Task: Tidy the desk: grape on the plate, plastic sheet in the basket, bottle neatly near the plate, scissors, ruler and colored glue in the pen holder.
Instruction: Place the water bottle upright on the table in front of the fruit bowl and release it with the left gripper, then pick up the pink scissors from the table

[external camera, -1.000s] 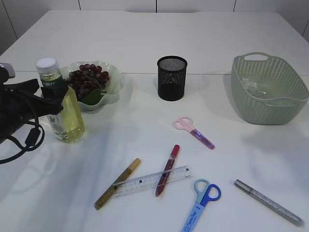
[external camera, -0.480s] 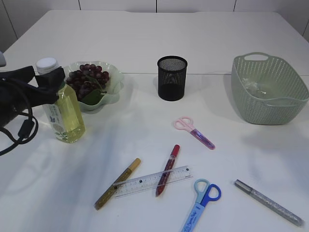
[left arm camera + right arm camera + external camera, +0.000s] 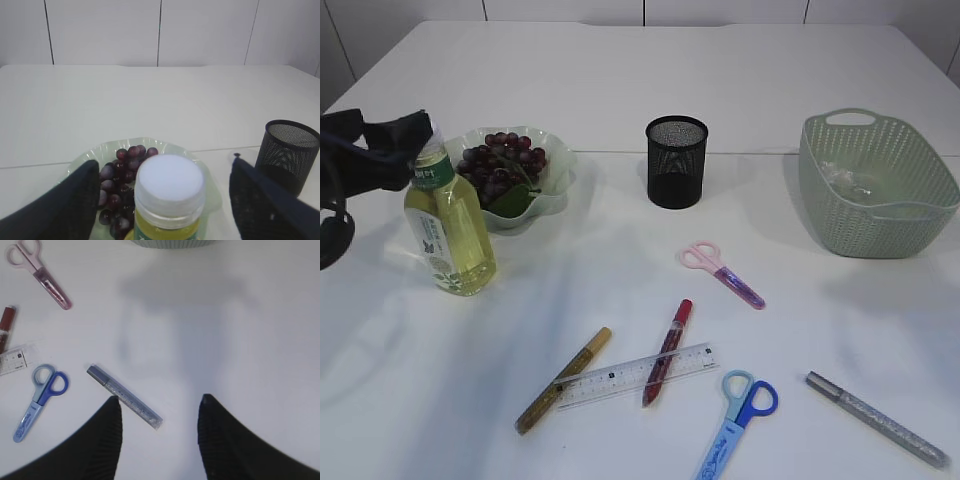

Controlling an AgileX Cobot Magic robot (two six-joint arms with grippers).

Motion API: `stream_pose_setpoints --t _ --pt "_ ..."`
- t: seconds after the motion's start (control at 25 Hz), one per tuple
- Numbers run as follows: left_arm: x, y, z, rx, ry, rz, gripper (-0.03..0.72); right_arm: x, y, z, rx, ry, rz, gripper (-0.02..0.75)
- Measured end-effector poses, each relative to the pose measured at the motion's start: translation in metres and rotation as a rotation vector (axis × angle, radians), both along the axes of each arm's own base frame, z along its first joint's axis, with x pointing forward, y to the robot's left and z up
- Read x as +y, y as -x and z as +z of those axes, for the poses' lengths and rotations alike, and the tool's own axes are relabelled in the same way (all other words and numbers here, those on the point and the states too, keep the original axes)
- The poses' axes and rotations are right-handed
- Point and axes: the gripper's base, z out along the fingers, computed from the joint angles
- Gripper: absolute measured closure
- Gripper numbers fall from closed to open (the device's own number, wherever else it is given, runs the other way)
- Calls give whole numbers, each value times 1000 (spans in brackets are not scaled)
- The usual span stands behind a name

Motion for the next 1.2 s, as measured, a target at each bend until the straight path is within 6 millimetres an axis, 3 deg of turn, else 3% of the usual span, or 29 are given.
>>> stream_pose_setpoints --t 0.4,0.8,1.2 --pt "10 39 52 66 -28 13 128 0 0 0 0 0 0 340" --pt "25 93 84 411 -95 49 139 5 0 0 -1 -59 1 339" --pt "30 124 126 727 -120 54 172 13 -4 -3 10 -134 44 339"
